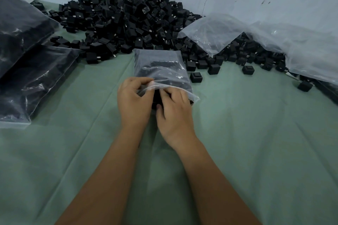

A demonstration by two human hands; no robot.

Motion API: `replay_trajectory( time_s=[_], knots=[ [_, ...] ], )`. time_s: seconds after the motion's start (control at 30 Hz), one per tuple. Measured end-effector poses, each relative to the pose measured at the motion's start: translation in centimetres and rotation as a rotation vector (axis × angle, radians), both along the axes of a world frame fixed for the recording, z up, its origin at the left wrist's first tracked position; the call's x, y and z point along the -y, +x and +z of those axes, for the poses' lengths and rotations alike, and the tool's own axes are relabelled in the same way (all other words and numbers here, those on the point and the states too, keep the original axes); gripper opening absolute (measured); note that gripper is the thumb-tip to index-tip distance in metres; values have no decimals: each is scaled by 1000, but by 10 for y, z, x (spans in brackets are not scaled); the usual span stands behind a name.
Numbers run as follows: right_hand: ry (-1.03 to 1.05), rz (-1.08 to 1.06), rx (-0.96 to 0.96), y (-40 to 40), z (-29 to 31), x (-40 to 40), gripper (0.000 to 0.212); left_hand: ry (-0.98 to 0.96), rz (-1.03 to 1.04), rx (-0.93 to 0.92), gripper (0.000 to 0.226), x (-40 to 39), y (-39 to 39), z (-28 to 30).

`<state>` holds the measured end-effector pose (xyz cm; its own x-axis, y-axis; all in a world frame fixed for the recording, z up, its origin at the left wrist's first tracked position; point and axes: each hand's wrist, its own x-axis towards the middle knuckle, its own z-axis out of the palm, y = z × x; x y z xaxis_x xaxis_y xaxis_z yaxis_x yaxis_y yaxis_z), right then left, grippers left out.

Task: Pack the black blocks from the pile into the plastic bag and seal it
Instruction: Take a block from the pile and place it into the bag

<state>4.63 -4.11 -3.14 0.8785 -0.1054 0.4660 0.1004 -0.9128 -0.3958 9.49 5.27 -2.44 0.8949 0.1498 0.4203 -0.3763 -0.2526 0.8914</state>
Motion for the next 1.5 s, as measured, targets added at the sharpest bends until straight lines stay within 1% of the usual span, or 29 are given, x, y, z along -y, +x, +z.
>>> replay_trajectory(
  time_s=[0.1, 0.2, 0.27, 0.43, 0.5, 0.57, 0.63, 0.73, 0.83, 0.9, 1.0, 1.07, 1.1, 1.17, 1.23, 1.3, 1.37, 1.4, 1.47, 1.5],
  knots=[
    [-131, -6, -123, 2, -4, -4, 50, 39, 23, 94, 22, 0, -2, 1],
    [-105, -1, -158, 5, -1, -7, 56, 74, 38, 136, 16, 1, -3, 0],
    [-113, -9, -184, 12, 1, -7, 52, 86, 50, 154, 16, 2, -2, 0],
    [-254, -42, -292, 31, 2, -6, 42, 119, 61, 163, 18, 3, -1, 0],
    [-246, -60, -270, 32, 2, -7, 36, 117, 60, 158, 20, 3, -1, 0],
    [-232, -86, -207, 32, 3, -8, 26, 114, 60, 163, 21, 3, 0, 0],
    [-222, -94, -184, 32, 3, -7, 22, 114, 61, 168, 21, 3, 0, 0],
    [-182, -66, -230, 36, 6, -7, 16, 115, 63, 175, 20, 4, 1, 0],
    [-257, -28, -260, 41, 11, -10, 5, 106, 59, 168, 21, 4, 1, 1],
    [-274, -10, -279, 43, 17, -12, 10, 102, 55, 164, 22, 4, 1, 1],
    [-276, 4, -326, 49, 26, -12, 10, 94, 49, 165, 26, 5, 1, 1],
    [-302, 12, -381, 54, 29, -12, 14, 85, 51, 165, 29, 5, 1, 2],
    [-312, 13, -419, 58, 30, -12, 14, 81, 52, 165, 30, 5, 1, 2],
    [-337, 10, -477, 68, 31, -11, 7, 78, 50, 169, 30, 5, 1, 3],
    [-369, 24, -533, 76, 35, -11, 11, 79, 43, 173, 28, 5, 1, 3],
    [-353, 58, -515, 79, 36, -9, 20, 79, 37, 167, 27, 4, 1, 3],
    [-339, 63, -447, 72, 36, -8, 28, 75, 36, 157, 27, 4, 2, 2],
    [-329, 71, -389, 66, 33, -7, 25, 75, 38, 153, 27, 4, 2, 2],
    [-263, 88, -290, 56, 25, -4, 13, 73, 46, 145, 26, 4, 2, 2],
    [-202, 86, -264, 51, 21, -4, 13, 66, 47, 139, 26, 4, 2, 2]
  ],
)
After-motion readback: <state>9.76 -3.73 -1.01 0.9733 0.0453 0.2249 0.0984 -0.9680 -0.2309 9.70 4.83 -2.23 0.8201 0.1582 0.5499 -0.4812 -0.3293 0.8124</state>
